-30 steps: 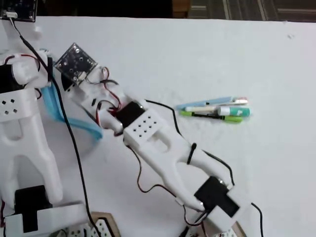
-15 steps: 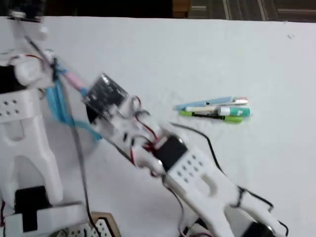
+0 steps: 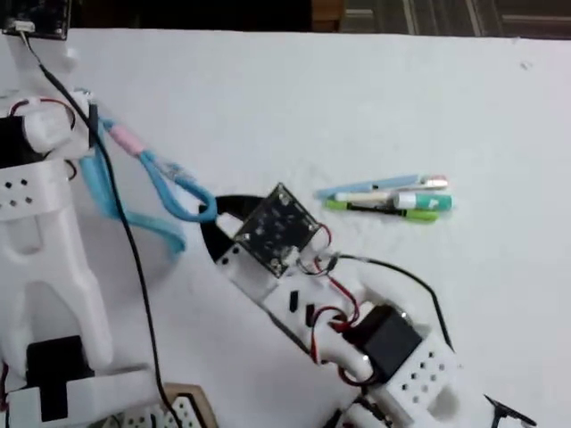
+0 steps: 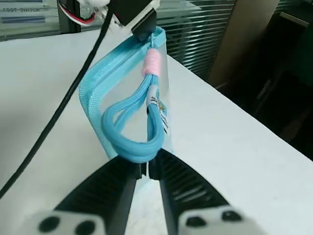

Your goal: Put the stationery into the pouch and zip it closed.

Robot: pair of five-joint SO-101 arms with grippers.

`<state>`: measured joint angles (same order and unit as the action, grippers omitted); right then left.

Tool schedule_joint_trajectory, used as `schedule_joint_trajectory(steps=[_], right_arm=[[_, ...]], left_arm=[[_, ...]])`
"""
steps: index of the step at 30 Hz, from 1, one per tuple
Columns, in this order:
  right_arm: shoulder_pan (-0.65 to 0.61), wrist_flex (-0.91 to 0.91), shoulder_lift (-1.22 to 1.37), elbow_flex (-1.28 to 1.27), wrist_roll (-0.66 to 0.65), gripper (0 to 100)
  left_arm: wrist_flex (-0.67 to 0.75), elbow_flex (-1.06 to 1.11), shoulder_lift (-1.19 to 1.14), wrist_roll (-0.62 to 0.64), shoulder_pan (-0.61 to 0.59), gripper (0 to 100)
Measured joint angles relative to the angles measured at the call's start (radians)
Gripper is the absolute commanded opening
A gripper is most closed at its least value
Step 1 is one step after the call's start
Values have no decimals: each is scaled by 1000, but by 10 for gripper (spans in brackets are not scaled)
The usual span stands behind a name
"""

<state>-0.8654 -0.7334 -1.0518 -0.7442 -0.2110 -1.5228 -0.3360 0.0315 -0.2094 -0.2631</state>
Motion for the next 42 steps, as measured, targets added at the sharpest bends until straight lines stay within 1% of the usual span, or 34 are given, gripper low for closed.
schedule_joint_trajectory(steps=[5, 7, 10, 12, 14, 18, 23, 28, 35, 37, 42], right_arm=[[2, 54, 17, 0, 0, 31], [0, 80, 38, 0, 0, 87], [-3, 80, 64, 0, 0, 198], [-2, 38, 64, 0, 0, 256], [-3, -38, 64, 0, 0, 288], [-43, -167, 54, 0, 0, 296], [-80, -189, 15, 0, 0, 295], [-78, -72, 60, 0, 17, 295], [-77, 170, 302, 0, 40, 295], [-57, 230, 365, 0, 40, 295], [8, 321, 505, 9, -25, 295]], left_arm=[[0, 0, 0, 0, 0, 24], [0, 0, 0, 0, 0, 24], [0, 0, 0, 0, 0, 24], [0, 0, 0, 0, 0, 24], [0, 0, 0, 0, 0, 24], [0, 0, 0, 0, 0, 24], [0, 0, 0, 0, 0, 24], [0, 0, 0, 0, 0, 24], [0, 0, 0, 0, 0, 24], [0, 0, 0, 0, 0, 24], [0, 0, 0, 0, 0, 24]])
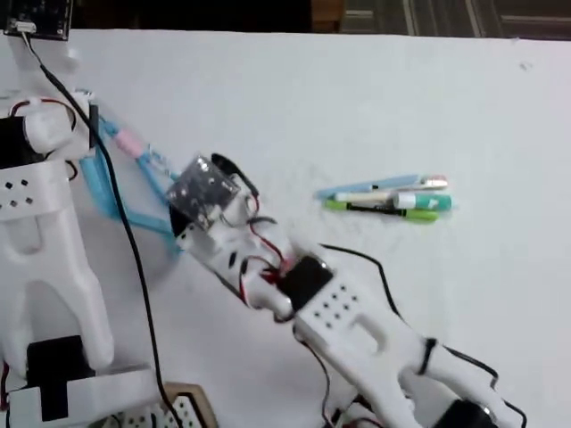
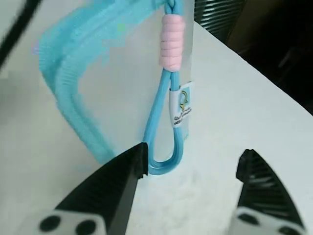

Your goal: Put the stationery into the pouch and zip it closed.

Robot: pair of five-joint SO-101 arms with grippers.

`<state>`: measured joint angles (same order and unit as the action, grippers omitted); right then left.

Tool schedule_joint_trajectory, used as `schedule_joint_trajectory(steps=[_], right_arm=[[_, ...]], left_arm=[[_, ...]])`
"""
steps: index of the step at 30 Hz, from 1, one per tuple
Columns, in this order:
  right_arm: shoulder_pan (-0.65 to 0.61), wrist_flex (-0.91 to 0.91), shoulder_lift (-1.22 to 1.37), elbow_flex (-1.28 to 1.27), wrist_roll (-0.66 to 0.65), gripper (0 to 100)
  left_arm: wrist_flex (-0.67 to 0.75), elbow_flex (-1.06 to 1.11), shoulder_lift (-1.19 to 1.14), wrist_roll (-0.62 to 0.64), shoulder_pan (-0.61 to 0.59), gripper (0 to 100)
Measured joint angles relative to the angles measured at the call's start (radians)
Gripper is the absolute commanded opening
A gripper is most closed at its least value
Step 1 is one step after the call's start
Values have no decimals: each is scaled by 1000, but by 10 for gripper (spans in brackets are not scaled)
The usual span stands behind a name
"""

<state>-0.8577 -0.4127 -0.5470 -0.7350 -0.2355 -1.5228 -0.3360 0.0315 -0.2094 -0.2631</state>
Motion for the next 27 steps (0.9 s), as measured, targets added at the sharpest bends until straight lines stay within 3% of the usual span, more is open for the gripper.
schedule_joint_trajectory(steps=[13, 27], right_arm=[[28, 20, 382, 218, -9, 295], [83, 288, 684, 364, -9, 294]], left_arm=[[0, 0, 0, 0, 0, 24], [0, 0, 0, 0, 0, 24]])
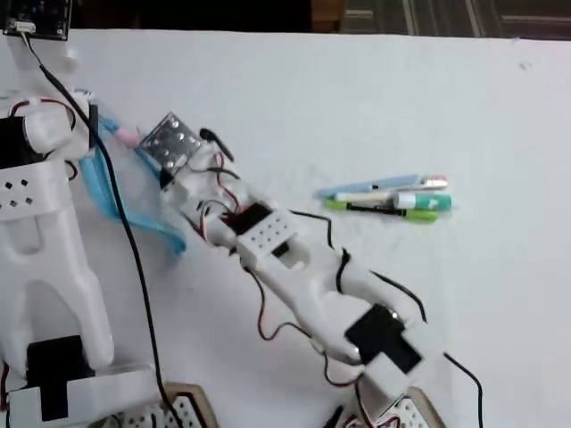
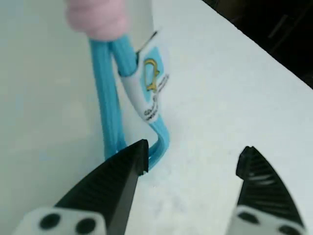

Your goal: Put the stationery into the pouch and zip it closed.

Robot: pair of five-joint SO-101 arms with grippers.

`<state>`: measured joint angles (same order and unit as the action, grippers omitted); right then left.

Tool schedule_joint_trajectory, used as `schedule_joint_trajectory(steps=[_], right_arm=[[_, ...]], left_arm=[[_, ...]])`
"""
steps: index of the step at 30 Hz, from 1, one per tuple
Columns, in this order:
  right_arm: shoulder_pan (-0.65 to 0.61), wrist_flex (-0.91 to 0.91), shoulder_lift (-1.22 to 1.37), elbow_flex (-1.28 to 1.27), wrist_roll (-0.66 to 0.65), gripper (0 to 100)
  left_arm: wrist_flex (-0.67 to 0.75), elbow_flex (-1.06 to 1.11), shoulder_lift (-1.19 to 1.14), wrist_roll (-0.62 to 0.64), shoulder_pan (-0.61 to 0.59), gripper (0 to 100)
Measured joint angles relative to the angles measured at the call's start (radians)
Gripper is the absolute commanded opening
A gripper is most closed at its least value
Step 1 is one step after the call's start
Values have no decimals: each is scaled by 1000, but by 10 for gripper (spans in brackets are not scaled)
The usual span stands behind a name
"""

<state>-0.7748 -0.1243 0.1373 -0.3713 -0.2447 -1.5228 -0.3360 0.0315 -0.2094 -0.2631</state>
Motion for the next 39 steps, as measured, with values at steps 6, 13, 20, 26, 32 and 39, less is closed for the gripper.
schedule_joint_trajectory(steps=[6, 13, 20, 26, 32, 39], right_arm=[[11, 21, 14, 68, 0, 294], [-11, 21, 25, 135, 0, 294], [-15, 21, 25, 195, 0, 57], [-17, 21, 25, 209, 0, 77], [-17, 21, 25, 209, 0, 13], [12, 21, -135, 64, -14, 16]], left_arm=[[0, 0, 0, 0, 0, 24], [0, 0, 0, 0, 0, 24], [0, 0, 0, 0, 0, 24], [0, 0, 0, 0, 0, 24], [0, 0, 0, 0, 0, 24], [0, 0, 0, 0, 0, 24]])
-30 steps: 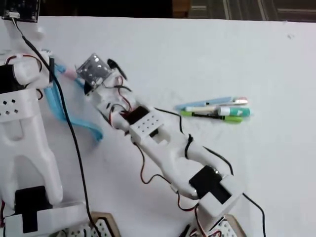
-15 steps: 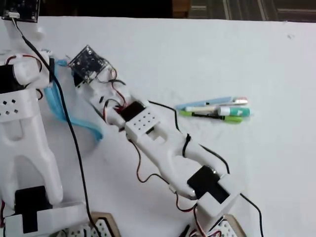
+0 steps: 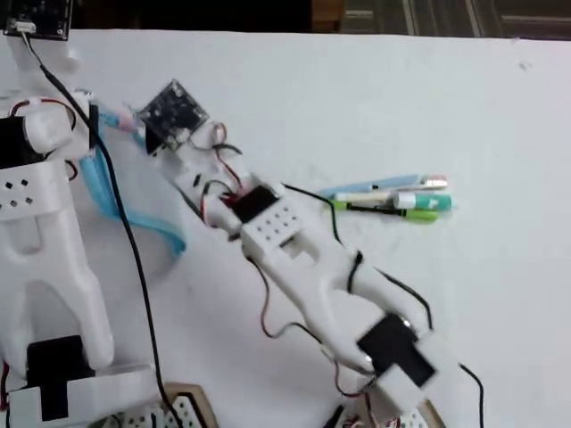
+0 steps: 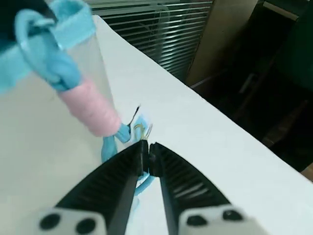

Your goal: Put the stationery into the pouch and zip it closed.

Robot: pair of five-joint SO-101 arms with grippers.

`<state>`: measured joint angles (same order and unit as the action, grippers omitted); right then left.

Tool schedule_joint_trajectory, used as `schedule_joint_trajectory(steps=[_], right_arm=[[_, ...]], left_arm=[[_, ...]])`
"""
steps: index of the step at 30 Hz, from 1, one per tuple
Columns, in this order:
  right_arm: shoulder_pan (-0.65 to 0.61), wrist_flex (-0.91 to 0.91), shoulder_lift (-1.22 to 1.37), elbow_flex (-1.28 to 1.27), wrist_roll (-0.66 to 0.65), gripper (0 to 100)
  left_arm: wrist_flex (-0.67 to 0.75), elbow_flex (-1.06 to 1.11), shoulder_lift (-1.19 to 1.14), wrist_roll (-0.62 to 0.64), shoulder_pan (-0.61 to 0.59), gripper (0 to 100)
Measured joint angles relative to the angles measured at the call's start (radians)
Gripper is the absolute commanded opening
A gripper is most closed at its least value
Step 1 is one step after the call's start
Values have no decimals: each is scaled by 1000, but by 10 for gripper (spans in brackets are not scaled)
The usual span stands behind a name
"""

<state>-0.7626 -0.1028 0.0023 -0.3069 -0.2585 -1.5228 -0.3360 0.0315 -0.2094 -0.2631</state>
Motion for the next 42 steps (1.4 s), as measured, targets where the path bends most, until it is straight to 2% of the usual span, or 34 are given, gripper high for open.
schedule_joint_trajectory(steps=[7, 9, 13, 15, 20, 24, 34, 42], right_arm=[[-5, -3, -207, -213, -81, 38], [-2, -23, -233, -258, -101, 136], [-3, -32, -235, -281, -54, 420], [-2, -28, -218, -265, -8, 472], [25, -28, -38, -112, 25, 423], [34, -60, 77, 9, 26, 420], [25, -236, 92, 38, 26, 421], [-32, -226, 92, 48, 21, 420]], left_arm=[[0, 0, 0, 0, 0, 24], [0, 0, 0, 0, 0, 24], [0, 0, 0, 0, 0, 24], [0, 0, 0, 0, 0, 24], [0, 0, 0, 0, 0, 24], [0, 0, 0, 0, 0, 24], [0, 0, 0, 0, 0, 24], [0, 0, 0, 0, 0, 24]])
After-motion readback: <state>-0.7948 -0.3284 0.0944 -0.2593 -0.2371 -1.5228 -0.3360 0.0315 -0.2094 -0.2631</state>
